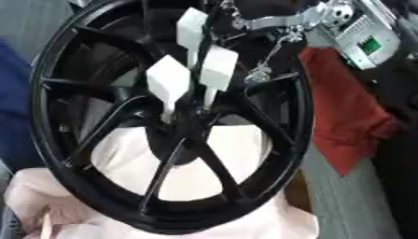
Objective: Pull the pin out of the wheel hub.
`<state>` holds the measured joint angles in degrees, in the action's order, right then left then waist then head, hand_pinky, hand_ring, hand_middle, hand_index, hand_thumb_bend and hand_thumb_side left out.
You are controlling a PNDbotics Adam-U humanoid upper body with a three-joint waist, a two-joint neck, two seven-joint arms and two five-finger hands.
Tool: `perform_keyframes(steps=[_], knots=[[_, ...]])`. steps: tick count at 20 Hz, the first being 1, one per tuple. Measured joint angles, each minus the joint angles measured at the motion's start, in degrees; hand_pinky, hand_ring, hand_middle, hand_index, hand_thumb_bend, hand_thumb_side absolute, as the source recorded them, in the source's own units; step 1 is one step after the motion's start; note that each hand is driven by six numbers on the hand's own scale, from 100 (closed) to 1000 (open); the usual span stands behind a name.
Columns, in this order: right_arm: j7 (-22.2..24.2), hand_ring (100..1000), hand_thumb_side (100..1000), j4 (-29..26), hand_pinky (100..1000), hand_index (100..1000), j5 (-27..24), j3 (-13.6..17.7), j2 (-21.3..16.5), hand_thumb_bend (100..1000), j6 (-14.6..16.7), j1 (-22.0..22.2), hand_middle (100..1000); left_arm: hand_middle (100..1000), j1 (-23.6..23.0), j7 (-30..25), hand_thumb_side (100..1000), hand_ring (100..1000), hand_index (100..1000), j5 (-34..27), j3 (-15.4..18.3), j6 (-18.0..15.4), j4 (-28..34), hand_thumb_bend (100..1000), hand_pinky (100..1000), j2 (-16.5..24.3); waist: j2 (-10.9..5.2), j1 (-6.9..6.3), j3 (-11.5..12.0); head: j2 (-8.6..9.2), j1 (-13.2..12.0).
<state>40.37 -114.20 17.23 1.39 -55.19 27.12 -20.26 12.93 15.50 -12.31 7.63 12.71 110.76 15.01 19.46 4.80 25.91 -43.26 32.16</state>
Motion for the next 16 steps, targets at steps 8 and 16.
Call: perform_keyframes(steps=[8,16], knots=[[0.18,522,100,0.01,483,564,-2.41,-0.36,0.25,135,-0.18,0.17,423,523,0.0,-0.22,531,516,689,0.0,0.0,0.01,-0.17,403,674,-0.01,0.0,0.16,-0.05,0.0,0.01],[0.48,513,100,0.01,476,516,-4.98,-0.36,0.41,100,-0.48,0.18,380,524,0.01,-0.49,530,517,690,0.01,0.0,0.04,-0.34,403,675,-0.01,-0.04,0.12,-0.27,0.0,0.16]])
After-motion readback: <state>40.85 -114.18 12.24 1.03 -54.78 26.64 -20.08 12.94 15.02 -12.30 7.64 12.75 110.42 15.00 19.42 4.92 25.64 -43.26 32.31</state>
